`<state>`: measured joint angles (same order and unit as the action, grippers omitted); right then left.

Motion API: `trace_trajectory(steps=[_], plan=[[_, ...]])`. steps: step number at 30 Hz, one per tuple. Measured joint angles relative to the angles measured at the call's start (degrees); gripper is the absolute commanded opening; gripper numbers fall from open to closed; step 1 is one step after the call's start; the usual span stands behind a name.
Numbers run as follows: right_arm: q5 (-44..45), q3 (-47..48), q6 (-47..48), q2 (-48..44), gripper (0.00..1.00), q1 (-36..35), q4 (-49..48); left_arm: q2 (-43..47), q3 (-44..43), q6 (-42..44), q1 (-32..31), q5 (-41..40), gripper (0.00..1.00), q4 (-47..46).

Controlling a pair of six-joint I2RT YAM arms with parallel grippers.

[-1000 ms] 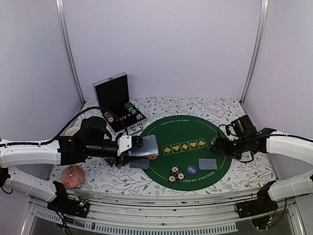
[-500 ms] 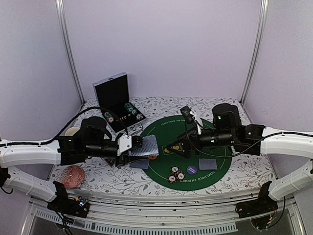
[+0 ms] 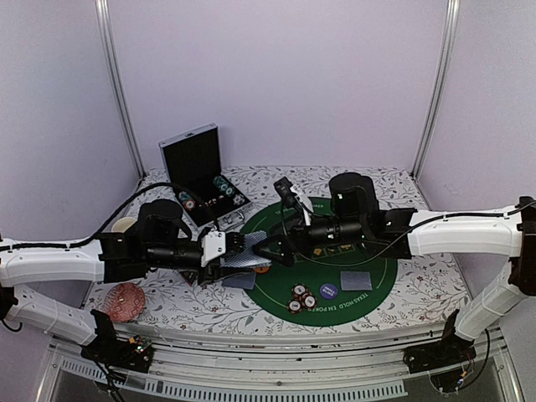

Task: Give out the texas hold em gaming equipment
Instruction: Place the poker card in the small blind area, then pick up the poker card from the face-down deck piles.

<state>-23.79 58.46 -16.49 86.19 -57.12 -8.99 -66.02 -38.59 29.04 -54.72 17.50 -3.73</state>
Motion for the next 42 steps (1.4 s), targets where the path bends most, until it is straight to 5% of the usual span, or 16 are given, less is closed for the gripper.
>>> trace_trajectory(steps=[17, 27, 40, 42], plan=[[6.1, 0.09, 0.9, -2.84, 0.79, 0.0, 4.55, 0.0, -0.02, 0.0, 0.0, 0.0, 0.44, 0.0], [2.82, 0.09, 1.2, -3.1, 0.42, 0.0, 4.85, 0.0, -0.02, 0.0, 0.0, -0.02, 0.44, -0.02], [2.01, 0.09, 0.87, -5.4, 0.2, 0.0, 5.62, -0.04, -0.04, -1.22, 0.0, 0.11, 0.43, -0.11], [2.01, 0.09, 0.87, -5.55, 0.11, 0.0, 5.97, -0.11, -0.04, -1.53, 0.0, 0.13, 0.43, -0.17]])
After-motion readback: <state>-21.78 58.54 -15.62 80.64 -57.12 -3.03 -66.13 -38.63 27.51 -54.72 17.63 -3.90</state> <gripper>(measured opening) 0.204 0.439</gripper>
